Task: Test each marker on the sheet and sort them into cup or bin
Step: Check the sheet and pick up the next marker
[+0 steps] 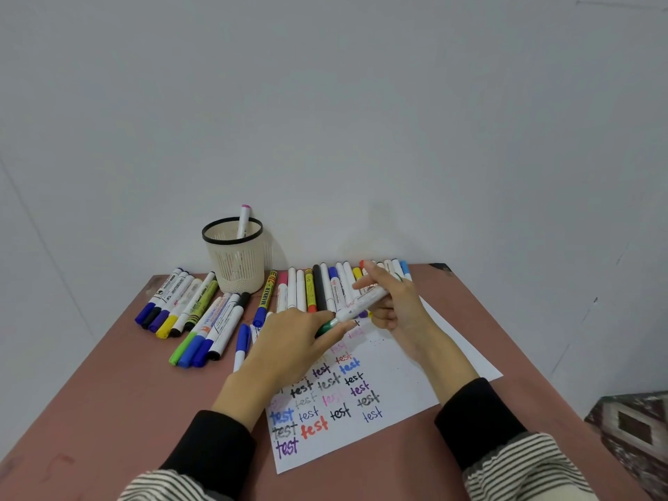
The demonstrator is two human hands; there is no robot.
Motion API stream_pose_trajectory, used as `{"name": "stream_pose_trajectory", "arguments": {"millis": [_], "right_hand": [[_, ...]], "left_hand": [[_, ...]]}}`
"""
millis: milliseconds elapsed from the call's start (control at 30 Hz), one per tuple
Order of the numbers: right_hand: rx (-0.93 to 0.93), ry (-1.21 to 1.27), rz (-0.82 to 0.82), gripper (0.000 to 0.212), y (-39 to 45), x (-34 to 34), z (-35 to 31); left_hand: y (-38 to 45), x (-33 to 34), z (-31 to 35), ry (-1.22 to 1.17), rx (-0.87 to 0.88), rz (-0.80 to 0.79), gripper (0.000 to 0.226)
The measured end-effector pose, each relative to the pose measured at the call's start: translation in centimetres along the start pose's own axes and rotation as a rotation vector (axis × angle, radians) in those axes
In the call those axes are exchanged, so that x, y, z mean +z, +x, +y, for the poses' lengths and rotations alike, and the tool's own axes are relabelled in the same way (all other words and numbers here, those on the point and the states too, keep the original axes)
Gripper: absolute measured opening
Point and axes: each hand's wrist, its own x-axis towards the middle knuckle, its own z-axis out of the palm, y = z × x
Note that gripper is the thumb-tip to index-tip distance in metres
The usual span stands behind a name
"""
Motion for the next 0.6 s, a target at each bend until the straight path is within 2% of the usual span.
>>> {"name": "stream_pose_trajectory", "arguments": {"millis": [133,267,333,467,600], "right_hand": [[0.046,-0.066,-0.073,0.056,0.0,0.1,0.3],[-0.011,0.114,-0.003,0.075,0.4,-0.4,0.3],[-0.035,0.095,0.022,0.067,0.5,-0.6,0.5],[-0.07,-0.173,0.079,0.033,0.6,-0.5,2.1],[-0.138,-0.305,0.055,0.029,0.9,-0.6,3.5]], "left_hand": [[0.1,-0.2,0.1,-0.053,0.006,0.013,0.039],[-0.1,-0.5,-0.3,-0.446,-0.164,0.109,0.026],[0.1,-0.3,-0.7,-0.609,-0.283,0.182,0.024],[0.5,0.1,-1.6,-0.758,-0.407,0.279,0.025],[0.6,0.1,-1.9,-0.792,-0.401,0.334,0.031]]}}
